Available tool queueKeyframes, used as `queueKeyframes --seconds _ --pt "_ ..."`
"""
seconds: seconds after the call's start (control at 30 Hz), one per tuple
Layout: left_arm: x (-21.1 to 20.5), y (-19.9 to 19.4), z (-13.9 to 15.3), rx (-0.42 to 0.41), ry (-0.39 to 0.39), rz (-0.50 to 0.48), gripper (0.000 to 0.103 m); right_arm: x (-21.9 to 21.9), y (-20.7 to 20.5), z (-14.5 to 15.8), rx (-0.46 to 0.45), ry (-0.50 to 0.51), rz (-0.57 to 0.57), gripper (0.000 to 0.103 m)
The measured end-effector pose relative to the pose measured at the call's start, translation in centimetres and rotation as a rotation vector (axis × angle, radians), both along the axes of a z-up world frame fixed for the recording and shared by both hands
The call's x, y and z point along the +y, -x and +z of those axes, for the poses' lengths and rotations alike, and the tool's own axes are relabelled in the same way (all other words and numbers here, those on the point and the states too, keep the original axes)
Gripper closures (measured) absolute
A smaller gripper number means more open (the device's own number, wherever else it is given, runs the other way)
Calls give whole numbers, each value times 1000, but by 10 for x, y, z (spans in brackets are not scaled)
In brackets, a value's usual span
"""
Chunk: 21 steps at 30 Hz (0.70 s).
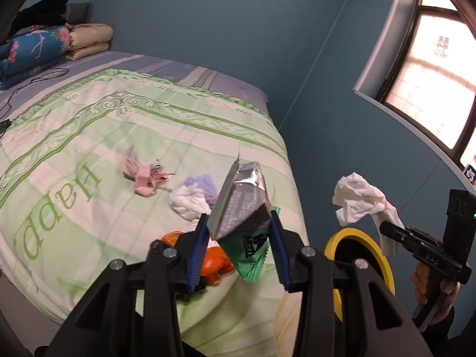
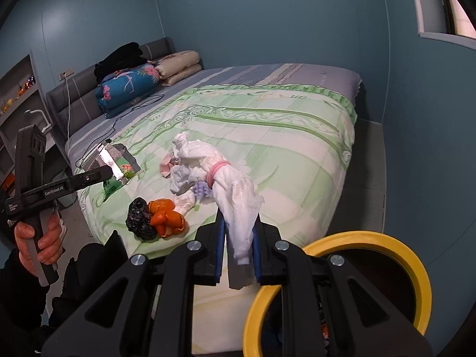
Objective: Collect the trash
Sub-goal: 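Carry the snack packet and white tissue over the yellow-rimmed bin with both tools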
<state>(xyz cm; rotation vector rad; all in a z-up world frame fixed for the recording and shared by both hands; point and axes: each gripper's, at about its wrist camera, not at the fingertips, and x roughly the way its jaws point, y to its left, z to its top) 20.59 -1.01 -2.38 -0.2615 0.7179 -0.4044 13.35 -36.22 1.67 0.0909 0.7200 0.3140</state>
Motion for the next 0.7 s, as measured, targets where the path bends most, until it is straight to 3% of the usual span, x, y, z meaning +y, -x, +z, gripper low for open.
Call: queueKeyframes --seconds 0.7 --pt "-96 7 5 41 22 -239 66 -63 31 10 -18 -13 -148 89"
